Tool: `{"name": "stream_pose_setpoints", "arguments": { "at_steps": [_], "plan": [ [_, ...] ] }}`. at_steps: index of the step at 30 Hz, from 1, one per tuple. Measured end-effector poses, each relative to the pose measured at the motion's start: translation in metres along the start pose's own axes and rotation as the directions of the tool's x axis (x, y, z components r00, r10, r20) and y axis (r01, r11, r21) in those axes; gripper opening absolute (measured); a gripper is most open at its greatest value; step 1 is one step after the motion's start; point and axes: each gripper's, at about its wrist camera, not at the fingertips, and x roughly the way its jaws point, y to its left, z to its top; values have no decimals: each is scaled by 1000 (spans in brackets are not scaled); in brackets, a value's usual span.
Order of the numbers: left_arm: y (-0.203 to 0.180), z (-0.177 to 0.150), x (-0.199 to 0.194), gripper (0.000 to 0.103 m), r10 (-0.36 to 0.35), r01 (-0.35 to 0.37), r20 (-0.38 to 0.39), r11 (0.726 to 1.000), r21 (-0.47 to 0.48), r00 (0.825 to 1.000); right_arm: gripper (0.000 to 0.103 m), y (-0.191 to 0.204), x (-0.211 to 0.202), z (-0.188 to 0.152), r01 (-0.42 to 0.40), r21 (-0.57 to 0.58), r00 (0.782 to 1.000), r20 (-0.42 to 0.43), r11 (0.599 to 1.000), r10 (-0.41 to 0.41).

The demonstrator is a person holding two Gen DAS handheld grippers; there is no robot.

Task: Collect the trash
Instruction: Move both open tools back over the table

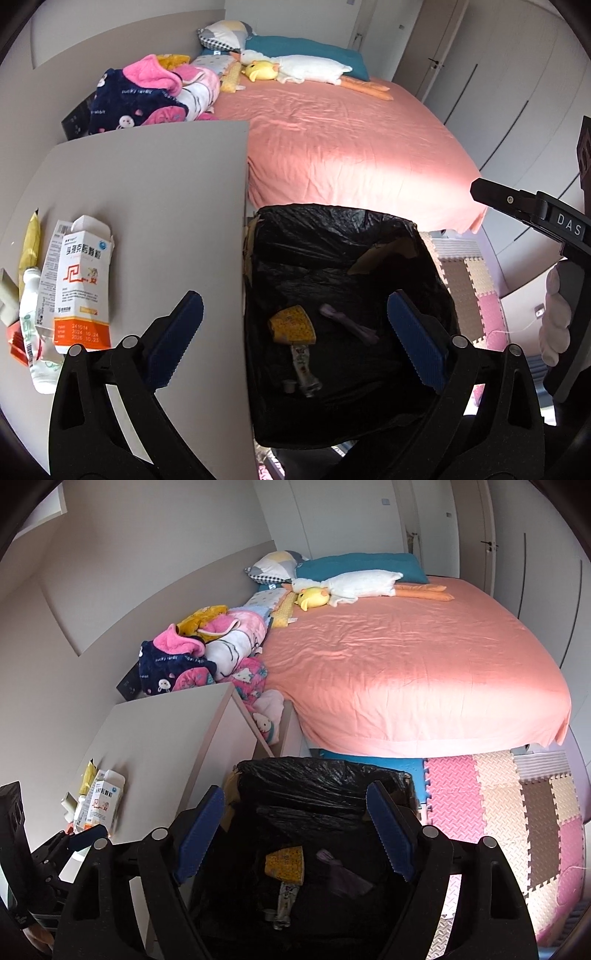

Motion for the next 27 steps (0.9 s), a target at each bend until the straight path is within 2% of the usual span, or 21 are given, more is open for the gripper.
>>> {"name": "stream_pose_setpoints", "arguments": {
  "at_steps": [18, 27],
  "plan": [
    [60, -30, -27, 97, 85, -81, 23, 987, -141, 996, 79, 71, 30, -9, -98, -132, 992, -91, 986, 86],
    [94, -46, -46, 97, 142, -129, 43, 965, -229, 989, 79, 119, 45, -14, -166, -212, 981, -134, 963, 140]
  ]
}}
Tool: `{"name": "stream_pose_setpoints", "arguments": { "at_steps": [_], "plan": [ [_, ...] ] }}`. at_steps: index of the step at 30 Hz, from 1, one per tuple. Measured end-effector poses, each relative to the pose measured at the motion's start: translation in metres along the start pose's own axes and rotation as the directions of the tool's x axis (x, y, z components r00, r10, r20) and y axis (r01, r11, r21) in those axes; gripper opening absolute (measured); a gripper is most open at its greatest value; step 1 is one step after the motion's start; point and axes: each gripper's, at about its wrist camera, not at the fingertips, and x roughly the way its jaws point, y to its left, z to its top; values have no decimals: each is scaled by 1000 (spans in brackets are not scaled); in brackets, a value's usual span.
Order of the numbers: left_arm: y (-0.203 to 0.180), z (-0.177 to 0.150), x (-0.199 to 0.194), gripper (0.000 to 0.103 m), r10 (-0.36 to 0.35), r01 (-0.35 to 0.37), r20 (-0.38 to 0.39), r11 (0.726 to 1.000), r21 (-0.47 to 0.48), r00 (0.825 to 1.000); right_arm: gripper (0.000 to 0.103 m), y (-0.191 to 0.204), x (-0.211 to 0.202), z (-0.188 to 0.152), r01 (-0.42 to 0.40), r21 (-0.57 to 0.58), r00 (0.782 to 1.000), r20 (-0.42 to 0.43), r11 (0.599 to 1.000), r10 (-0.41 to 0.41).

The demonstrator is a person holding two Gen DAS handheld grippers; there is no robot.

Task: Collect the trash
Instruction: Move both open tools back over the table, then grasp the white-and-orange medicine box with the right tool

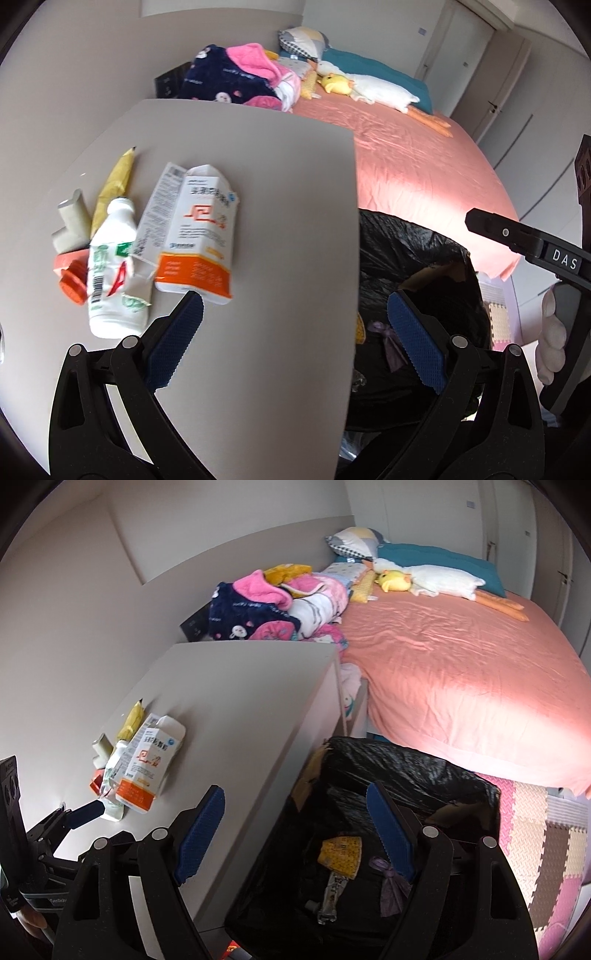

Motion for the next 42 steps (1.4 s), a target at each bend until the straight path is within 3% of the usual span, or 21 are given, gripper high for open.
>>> {"name": "stream_pose_setpoints", "arguments": {
  "at_steps": [19, 42],
  "plan": [
    [87, -18, -20, 97, 104, -100, 13, 977, -188, 994, 80, 94, 54, 12, -95, -146, 992, -92, 985, 82],
    [148, -30, -17, 97, 153, -145, -2, 930, -337, 988, 79, 172, 132, 17, -147, -166, 968, -227, 975, 107]
  ]
}}
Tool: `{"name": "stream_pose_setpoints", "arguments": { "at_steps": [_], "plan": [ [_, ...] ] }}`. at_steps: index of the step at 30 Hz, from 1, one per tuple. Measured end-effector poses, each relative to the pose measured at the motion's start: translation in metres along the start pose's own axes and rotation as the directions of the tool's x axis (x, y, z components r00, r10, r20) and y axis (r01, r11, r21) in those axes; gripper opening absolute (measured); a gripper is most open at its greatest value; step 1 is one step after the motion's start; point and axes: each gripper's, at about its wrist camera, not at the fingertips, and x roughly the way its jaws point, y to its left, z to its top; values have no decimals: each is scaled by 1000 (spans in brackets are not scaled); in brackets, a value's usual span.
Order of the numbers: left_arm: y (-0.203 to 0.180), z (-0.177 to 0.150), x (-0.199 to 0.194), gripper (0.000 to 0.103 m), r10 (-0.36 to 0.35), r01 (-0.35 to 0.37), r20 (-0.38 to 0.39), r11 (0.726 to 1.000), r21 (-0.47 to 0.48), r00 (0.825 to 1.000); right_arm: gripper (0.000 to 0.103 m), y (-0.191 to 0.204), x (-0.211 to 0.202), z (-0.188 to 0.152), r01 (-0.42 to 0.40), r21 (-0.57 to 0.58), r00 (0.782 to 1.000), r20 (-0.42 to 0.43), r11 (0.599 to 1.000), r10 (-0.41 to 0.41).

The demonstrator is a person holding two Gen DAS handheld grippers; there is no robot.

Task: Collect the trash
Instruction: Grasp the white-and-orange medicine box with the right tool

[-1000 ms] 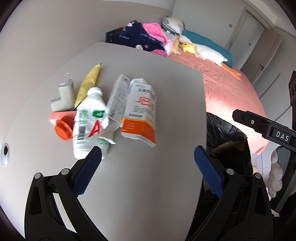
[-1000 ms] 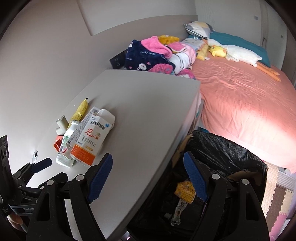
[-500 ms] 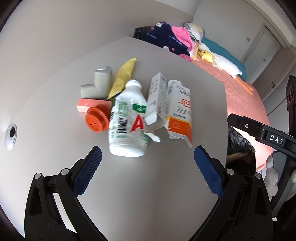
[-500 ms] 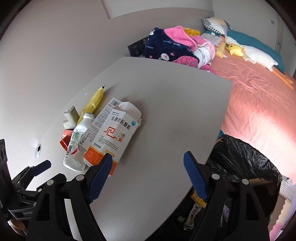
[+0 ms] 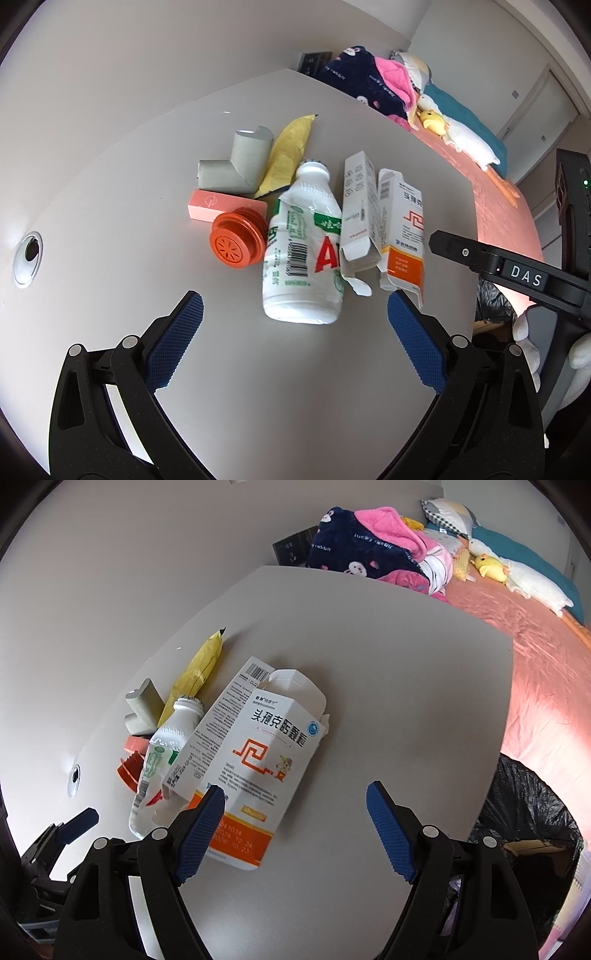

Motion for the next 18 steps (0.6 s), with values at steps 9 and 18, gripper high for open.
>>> {"name": "stream_pose_setpoints", "arguments": {
  "at_steps": [9, 18],
  "plan": [
    [9, 6, 8, 97, 12, -12, -13, 1000, -20, 1000, 80, 12, 34, 16, 15, 68, 999, -32, 998, -13],
    [10, 10, 11, 97, 15, -15, -15, 999, -28, 1000, 79, 20, 56, 20, 20, 92, 999, -51, 996, -15]
  ]
}}
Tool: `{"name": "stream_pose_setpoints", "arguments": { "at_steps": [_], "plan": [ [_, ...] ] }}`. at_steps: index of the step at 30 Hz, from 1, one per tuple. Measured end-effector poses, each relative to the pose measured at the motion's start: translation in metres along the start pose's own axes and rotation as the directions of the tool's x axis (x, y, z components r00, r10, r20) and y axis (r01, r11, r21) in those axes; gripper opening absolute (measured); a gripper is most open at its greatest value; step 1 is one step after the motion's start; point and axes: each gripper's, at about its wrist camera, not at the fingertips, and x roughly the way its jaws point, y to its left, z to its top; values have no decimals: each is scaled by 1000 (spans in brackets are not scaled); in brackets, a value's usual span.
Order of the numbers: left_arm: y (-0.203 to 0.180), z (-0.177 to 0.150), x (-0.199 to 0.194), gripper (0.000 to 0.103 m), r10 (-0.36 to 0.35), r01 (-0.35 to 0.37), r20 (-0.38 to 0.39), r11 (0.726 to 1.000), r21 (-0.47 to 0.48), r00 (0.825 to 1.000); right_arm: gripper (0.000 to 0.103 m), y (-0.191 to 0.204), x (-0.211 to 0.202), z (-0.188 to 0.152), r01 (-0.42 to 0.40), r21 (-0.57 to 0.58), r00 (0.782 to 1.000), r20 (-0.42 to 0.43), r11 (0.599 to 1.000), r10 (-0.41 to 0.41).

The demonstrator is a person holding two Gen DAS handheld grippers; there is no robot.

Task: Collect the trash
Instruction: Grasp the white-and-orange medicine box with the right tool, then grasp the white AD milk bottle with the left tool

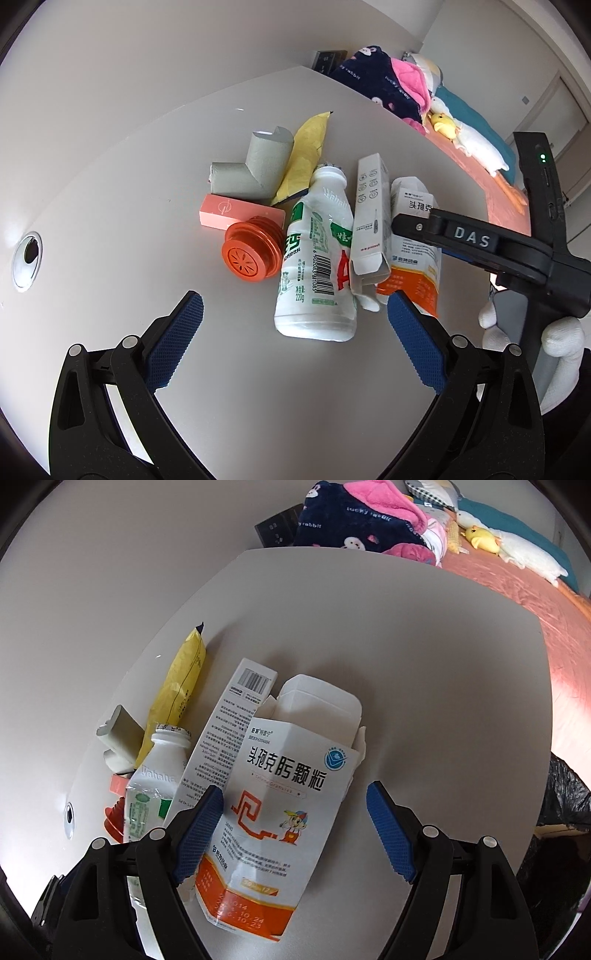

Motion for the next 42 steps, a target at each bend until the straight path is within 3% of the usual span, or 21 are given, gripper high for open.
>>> {"name": "stream_pose_setpoints", "arguments": {
  "at_steps": [4, 6, 7, 8, 11, 15, 23, 30, 35, 41, 42],
  "plan": [
    [-1, 0, 0, 97, 3, -3, -3, 1000, 2, 1000, 79, 7, 8, 2, -7, -13, 1000, -7, 1000, 7],
    [-1, 0, 1, 96, 6, -6, -5, 1000, 2, 1000, 64, 8, 11, 4, -35, -12, 999, -11, 999, 35],
    [-1, 0, 0, 97, 8, -8, -6, 1000, 2, 1000, 49, 8, 10, 5, -76, -6, 997, -14, 997, 76],
    [-1, 0, 0, 96, 8, -8, -7, 1000, 2, 1000, 45, 10, 8, 5, -85, -8, 996, -9, 996, 85],
    [-1, 0, -1, 96, 8, -8, -7, 1000, 1, 1000, 43, 17, 2, 5, -58, -55, 998, 28, 997, 60],
    [-4, 1, -1, 97, 6, -6, -4, 1000, 4, 1000, 43, 10, -2, 11, -112, -31, 994, 13, 993, 112],
    [-13, 5, -5, 97, -9, 9, 16, 1000, 23, 1000, 43, -2, -34, 24, -181, -10, 981, 70, 983, 182],
    [-33, 8, 1, 96, -5, 3, 17, 996, 90, 1000, 43, -23, -51, 22, -157, 9, 983, 94, 988, 155],
    [-37, 11, 16, 81, 36, -35, -9, 993, 109, 999, 43, -40, -59, 16, -149, 27, 984, 100, 989, 145],
    [-28, 19, 33, 56, 42, -38, -49, 996, 77, 998, 43, -54, -63, 12, -138, 45, 985, 111, 989, 132],
    [-27, 21, 36, 56, 32, -28, -45, 997, 76, 998, 43, -56, -63, 12, -137, 48, 985, 111, 989, 132]
  ]
}}
